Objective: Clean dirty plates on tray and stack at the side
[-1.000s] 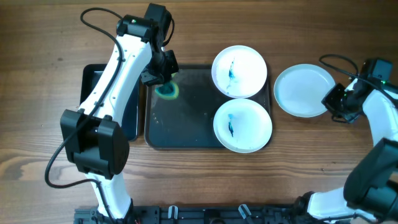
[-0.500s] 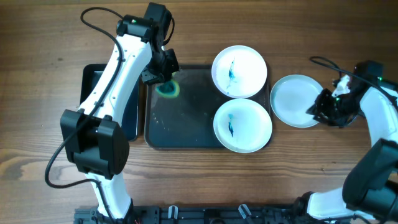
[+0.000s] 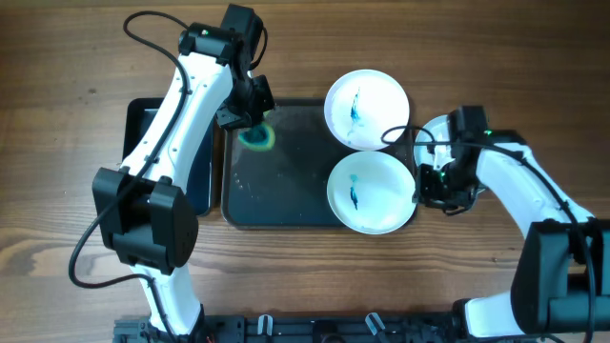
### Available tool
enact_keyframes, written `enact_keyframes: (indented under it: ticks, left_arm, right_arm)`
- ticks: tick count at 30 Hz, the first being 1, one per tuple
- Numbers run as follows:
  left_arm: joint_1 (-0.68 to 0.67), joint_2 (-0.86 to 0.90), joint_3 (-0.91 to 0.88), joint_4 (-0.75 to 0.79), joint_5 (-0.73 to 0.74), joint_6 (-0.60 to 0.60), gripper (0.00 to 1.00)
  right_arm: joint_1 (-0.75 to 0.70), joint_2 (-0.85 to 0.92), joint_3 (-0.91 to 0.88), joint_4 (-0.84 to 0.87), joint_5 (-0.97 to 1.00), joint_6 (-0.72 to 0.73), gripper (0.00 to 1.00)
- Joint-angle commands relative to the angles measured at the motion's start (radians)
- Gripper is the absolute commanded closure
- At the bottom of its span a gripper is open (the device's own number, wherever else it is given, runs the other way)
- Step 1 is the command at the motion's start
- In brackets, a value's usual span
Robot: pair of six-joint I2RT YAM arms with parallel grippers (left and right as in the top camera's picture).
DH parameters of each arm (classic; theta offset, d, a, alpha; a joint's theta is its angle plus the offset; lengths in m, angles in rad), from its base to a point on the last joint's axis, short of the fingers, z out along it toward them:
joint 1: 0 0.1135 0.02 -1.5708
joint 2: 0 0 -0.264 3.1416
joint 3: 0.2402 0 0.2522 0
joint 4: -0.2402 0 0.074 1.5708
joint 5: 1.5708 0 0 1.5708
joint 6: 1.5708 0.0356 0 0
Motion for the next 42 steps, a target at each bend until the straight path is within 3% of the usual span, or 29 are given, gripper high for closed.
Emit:
enact_keyframes:
  ticks: [1, 13, 20, 23, 28, 33, 37, 42]
  left_arm:
    - [-0.002, -0.019, 0.016, -0.001, -0.010, 0.012, 0.96]
    - [-0.002, -0.019, 0.016, -0.002, -0.059, 0.015, 0.96]
    - [-0.002, -0.019, 0.016, 0.003, -0.059, 0.015, 0.96]
    - [-0.002, -0.019, 0.016, 0.003, -0.059, 0.015, 0.96]
    - [-0.002, -0.019, 0.016, 0.003, -0.058, 0.015, 0.96]
    - [-0.002, -0.019, 0.016, 0.006, -0.058, 0.015, 0.96]
    - [-0.002, -0.019, 0.016, 0.010, -0.058, 0.015, 0.96]
    - [-0.002, -0.019, 0.016, 0.010, -0.058, 0.015, 0.96]
  right_arm:
    - [0.033, -0.009, -0.008, 0.048, 0.043, 0.000, 0.71]
    - [0.060, -0.009, -0.037, 0.129, 0.071, -0.024, 0.78]
    - [0.060, -0.009, -0.053, 0.154, 0.008, -0.026, 0.96]
    - [0.069, -0.012, -0.043, 0.137, -0.040, -0.006, 0.96]
    - [0.216, -0.071, -0.016, 0.124, -0.037, 0.164, 0.96]
    - [0.419, -0.098, 0.000, 0.245, 0.046, 0.462, 0.96]
    - [0.575, -0.053, 0.000, 0.358, 0.248, 0.584, 0.96]
    - [0.645, 0.003, 0.053, 0.441, 0.343, 0.630, 0.96]
